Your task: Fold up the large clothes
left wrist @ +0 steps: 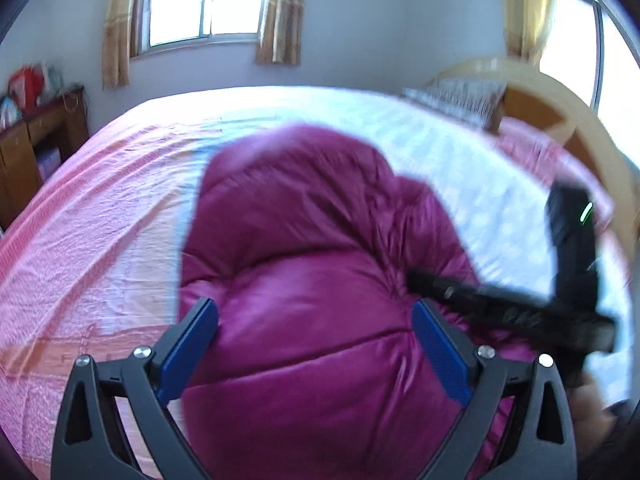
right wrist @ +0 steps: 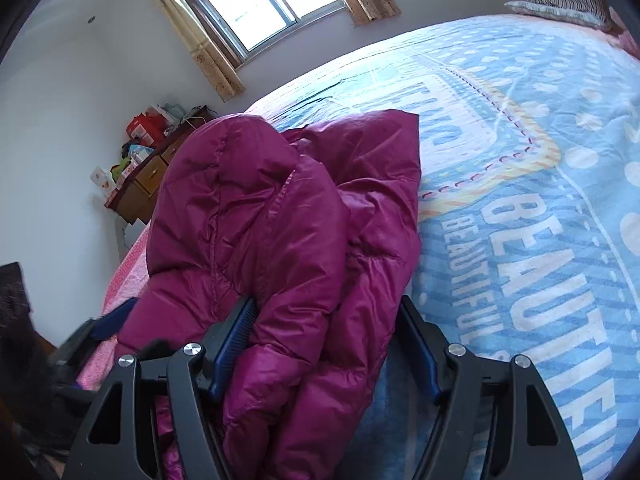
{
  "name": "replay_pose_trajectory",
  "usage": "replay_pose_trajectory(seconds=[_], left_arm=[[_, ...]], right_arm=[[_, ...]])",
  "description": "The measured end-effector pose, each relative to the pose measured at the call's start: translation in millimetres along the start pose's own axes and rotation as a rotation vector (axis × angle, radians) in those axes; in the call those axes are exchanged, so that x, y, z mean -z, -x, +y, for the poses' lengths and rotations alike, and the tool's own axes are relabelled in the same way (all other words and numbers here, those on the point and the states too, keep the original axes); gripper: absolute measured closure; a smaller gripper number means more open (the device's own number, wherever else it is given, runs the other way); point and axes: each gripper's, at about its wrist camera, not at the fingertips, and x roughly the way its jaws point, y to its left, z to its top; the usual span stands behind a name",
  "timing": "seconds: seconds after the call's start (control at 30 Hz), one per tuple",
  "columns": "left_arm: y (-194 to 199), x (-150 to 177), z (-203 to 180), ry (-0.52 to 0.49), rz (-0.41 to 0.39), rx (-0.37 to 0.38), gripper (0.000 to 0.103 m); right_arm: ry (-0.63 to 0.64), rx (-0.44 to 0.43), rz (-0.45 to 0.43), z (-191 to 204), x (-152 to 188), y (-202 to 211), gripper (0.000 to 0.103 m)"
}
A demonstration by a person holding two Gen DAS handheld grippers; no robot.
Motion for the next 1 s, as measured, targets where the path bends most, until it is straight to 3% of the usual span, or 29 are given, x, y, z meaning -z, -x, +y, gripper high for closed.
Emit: replay_pose_trajectory(seconds=[0.1,0.17,0.3,0.43,0.5,0.57,0.7,0.8,1.0], left_arm=[[9,-16,30,0.08,-0.06,-0.074,0.004],[-4,-26,49,0.14,-0.025,-0.108,0.004],[-62,-17,71,0.241,0.172,-0.032,0.003],[-74,-6,87,0.339,0.208,0.064,0.003],[-73,-5,85,0.305,0.199,0.051,0.006],[-70,-4,73,0.255,0.18,0.049,0.026],[-61,-2,50,0.151,0.142,-0.025,0.044],[-54,3,45,0.112,0.139,-0.062,0.05],[-20,29,46,0.098,0.124,-0.086,0.051]], right_arm=[[0.026,-0.015,-0.007,16,3,-4,0.044],[0.035,-0.015,-0.001,19,7,-3,0.044],[0.021,-0.032,0.004,19,8,-8,0.044],[0.01,-0.04,0.012,17,9,-10,0.044],[0.007,-0.045,0.016,11,7,-9,0.044],[0.008,-0.04,0.019,11,5,-10,0.044],[0.032,-0.021,0.017,15,3,-11,0.049],[0.061,0.0,0.011,23,8,-9,0.053],[0.028,-0.011,0.005,36,39,11,0.057]])
